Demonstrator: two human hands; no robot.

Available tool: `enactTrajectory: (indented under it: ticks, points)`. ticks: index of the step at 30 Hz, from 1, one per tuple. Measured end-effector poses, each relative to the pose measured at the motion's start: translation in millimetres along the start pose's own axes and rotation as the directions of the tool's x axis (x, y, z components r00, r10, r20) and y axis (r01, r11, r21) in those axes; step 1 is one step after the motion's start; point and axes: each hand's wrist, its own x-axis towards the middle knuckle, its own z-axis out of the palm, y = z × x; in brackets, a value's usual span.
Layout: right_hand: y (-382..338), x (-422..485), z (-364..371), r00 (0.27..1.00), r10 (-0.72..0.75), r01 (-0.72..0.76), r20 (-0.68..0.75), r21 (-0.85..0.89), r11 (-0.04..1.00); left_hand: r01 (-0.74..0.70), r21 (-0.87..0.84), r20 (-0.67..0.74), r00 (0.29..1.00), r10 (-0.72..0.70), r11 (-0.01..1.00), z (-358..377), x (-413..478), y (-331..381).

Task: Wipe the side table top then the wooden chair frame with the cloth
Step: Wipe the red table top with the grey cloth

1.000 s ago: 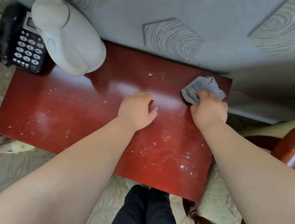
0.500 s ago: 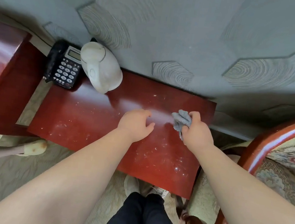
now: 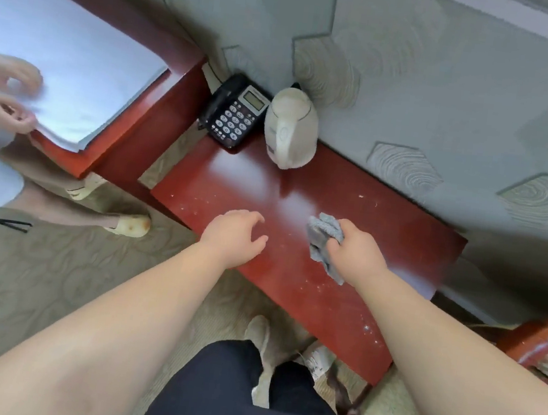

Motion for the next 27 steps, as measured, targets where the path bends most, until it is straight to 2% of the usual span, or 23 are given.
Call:
enactTrajectory:
  ticks: [9,27]
  points:
    - [-75.9,18.4,54.4,0.994,-0.103,0.103,0.043,-0.011,0.995,0.138,-0.075,-0.010,0.990,-0.139,0.988,-6.5,-29.0,-105.1]
    - [-203.7,65.7,177.6,0.996,-0.031,0.034,0.087,-0.026,0.999,0.191,-0.077,0.067,0.980,-0.186,0.979,-22.5,-6.5,-277.0]
